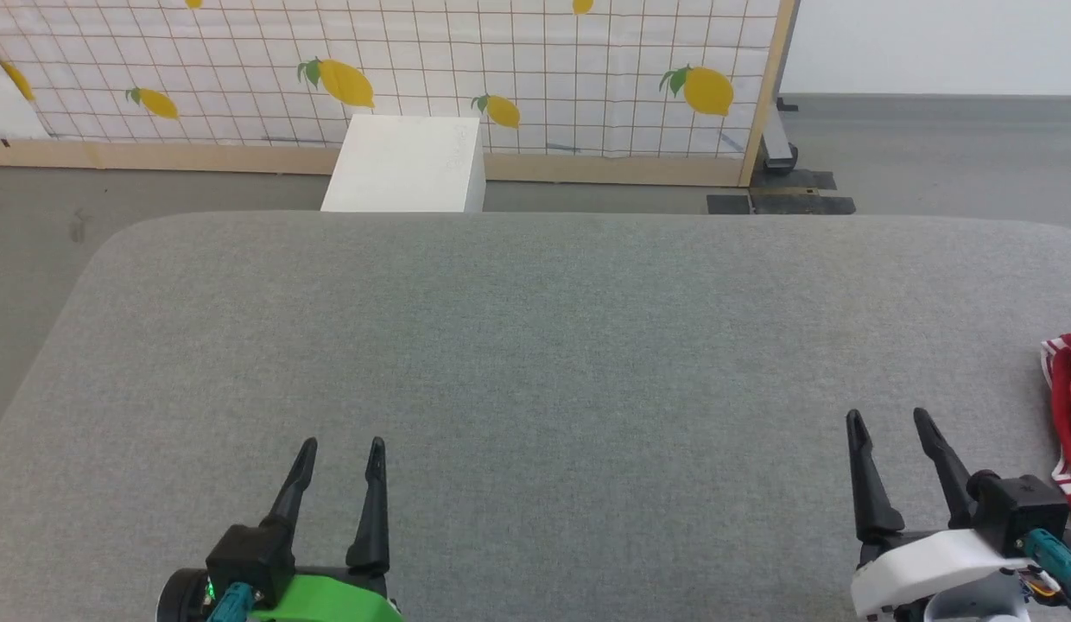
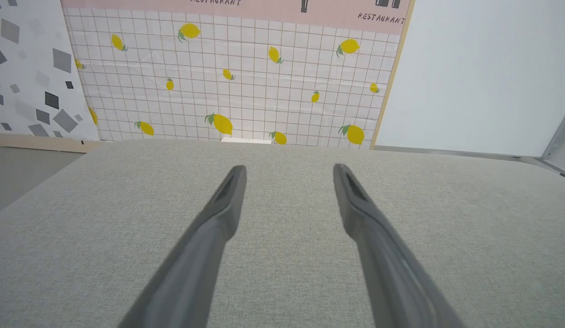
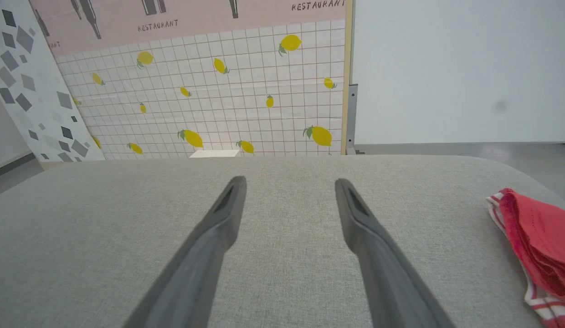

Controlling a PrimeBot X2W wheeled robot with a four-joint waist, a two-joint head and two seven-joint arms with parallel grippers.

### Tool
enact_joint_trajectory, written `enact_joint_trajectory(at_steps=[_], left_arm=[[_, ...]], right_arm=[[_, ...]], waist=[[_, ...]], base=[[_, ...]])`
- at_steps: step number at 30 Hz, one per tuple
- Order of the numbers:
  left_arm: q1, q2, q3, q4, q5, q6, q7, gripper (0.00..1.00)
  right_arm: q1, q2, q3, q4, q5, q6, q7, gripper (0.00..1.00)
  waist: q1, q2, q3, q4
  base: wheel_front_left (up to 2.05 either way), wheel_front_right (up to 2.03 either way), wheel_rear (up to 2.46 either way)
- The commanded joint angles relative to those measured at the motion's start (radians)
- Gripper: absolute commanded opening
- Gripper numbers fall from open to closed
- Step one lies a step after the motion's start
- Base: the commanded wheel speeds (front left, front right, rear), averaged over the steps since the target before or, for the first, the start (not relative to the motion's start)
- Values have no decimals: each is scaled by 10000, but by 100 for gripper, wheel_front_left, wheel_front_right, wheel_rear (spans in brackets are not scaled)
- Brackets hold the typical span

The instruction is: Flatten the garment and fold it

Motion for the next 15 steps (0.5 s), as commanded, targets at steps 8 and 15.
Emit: enact_joint_trajectory(at_steps=[8,15], left_arm=[[-5,4,17,7,-3,-1,9,0],[-34,4,28,-3,44,18,88,0]], right_arm=[[-3,2,84,44,-8,0,-35,0],[-16,1,100,5,-47,-1,30,0]], waist=[[1,0,26,29],[1,0,34,30]], base=[[0,0,0],[0,0,0]])
